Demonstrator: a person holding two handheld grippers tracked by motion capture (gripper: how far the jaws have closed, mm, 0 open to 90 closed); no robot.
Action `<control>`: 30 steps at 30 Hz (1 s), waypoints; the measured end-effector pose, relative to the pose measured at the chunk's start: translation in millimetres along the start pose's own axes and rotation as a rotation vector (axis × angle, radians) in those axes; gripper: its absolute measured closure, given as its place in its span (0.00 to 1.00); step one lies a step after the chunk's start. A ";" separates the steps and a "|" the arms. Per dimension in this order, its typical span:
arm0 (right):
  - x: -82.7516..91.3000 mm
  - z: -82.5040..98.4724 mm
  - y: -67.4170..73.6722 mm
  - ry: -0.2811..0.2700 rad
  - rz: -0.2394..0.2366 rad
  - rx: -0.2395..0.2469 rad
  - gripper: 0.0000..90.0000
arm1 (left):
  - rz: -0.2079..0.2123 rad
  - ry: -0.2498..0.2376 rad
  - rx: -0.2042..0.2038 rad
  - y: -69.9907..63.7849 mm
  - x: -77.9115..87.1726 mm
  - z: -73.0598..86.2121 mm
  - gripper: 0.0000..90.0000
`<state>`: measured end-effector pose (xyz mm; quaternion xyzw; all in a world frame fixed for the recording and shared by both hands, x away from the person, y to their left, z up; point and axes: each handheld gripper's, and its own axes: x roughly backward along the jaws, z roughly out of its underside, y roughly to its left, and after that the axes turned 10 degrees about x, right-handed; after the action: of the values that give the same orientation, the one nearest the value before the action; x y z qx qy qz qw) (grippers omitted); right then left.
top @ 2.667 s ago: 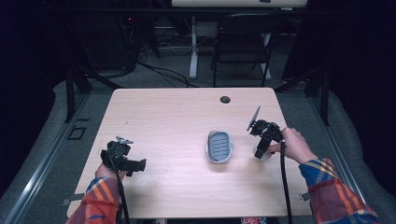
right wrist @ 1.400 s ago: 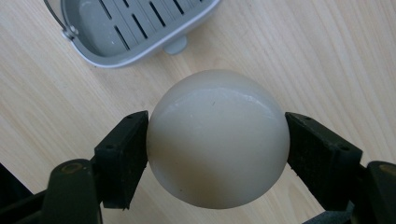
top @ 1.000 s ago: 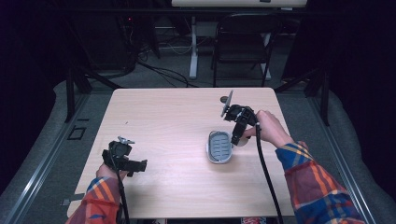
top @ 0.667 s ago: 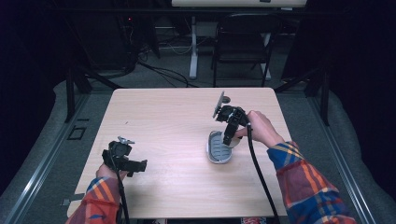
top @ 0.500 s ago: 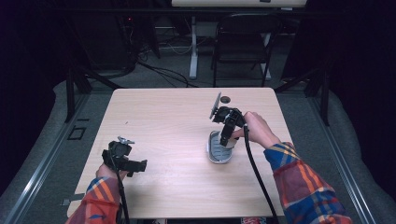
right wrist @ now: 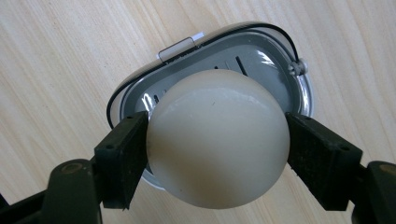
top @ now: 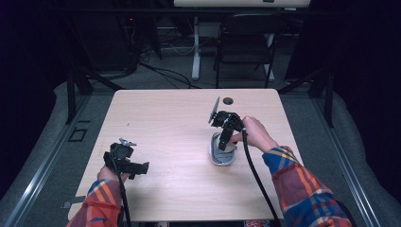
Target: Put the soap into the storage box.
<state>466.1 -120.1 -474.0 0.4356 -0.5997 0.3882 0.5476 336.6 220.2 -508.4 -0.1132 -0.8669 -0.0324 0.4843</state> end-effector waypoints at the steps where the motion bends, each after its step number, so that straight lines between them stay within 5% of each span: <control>1: -1.2 -0.1 0.2 0.001 -0.004 -0.002 0.27 | 0.001 0.001 0.000 0.1 -0.1 0.0 0.00; 20: -20.8 4.3 -2.9 -0.012 -0.030 -0.001 0.27 | 0.001 0.003 0.000 -0.5 -0.7 -0.1 0.00; 30: -14.6 11.2 -3.3 -0.060 -0.044 -0.023 0.28 | 0.000 0.008 -0.002 -0.8 -0.8 -0.1 0.00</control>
<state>466.0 -130.3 -489.7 0.4537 -0.6105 0.3559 0.5429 336.9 219.3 -509.0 -0.1134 -0.8651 -0.0338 0.4875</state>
